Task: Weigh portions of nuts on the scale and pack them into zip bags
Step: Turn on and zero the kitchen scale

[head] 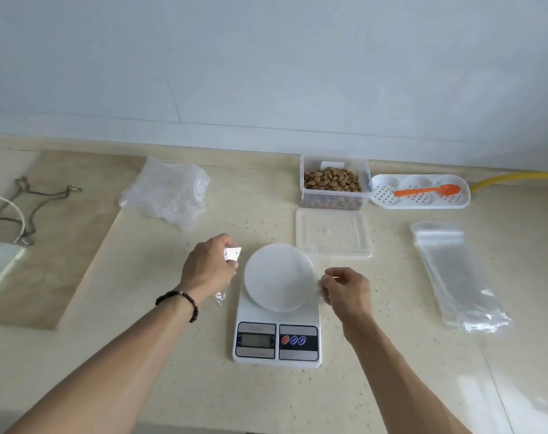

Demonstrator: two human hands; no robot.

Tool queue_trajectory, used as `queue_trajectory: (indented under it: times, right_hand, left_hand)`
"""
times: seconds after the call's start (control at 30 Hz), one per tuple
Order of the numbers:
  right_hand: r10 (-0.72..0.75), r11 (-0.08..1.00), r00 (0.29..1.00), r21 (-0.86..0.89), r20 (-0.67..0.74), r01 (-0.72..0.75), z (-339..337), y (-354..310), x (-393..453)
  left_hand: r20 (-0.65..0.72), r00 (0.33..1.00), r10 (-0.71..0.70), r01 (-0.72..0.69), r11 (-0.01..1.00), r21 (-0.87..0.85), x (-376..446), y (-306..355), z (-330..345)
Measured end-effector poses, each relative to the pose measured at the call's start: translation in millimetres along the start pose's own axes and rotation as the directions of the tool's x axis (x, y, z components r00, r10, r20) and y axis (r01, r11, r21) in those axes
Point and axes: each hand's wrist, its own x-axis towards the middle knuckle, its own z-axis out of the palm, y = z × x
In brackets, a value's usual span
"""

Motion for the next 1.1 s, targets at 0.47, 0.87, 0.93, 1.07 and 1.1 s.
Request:
queue_trajectory:
  times: [0.47, 0.87, 0.93, 1.07, 1.1]
  right_hand:
    - [-0.064, 0.981, 0.994, -0.19, -0.093, 0.046, 12, 11, 18]
    - [-0.262, 0.895, 0.962, -0.393, -0.076, 0.213, -3, 36, -32]
    - [-0.281, 0.871, 0.959, -0.428, -0.037, 0.239, -5, 51, -45]
    - [-0.354, 0.762, 0.934, -0.567, 0.041, 0.314, -7, 80, -66]
    - [-0.379, 0.728, 0.923, -0.596, 0.064, 0.34, -8, 86, -69]
  left_hand:
    - [-0.086, 0.99, 0.109, -0.111, 0.994, -0.018, 29, -14, 37]
    - [-0.206, 0.941, 0.268, -0.235, 0.957, 0.171, -75, -51, 56]
    - [-0.197, 0.943, 0.267, -0.236, 0.957, 0.166, -99, -60, 69]
    - [-0.129, 0.96, 0.249, -0.224, 0.958, 0.179, -130, -71, 94]
    - [-0.111, 0.963, 0.246, -0.221, 0.955, 0.2, -135, -74, 101]
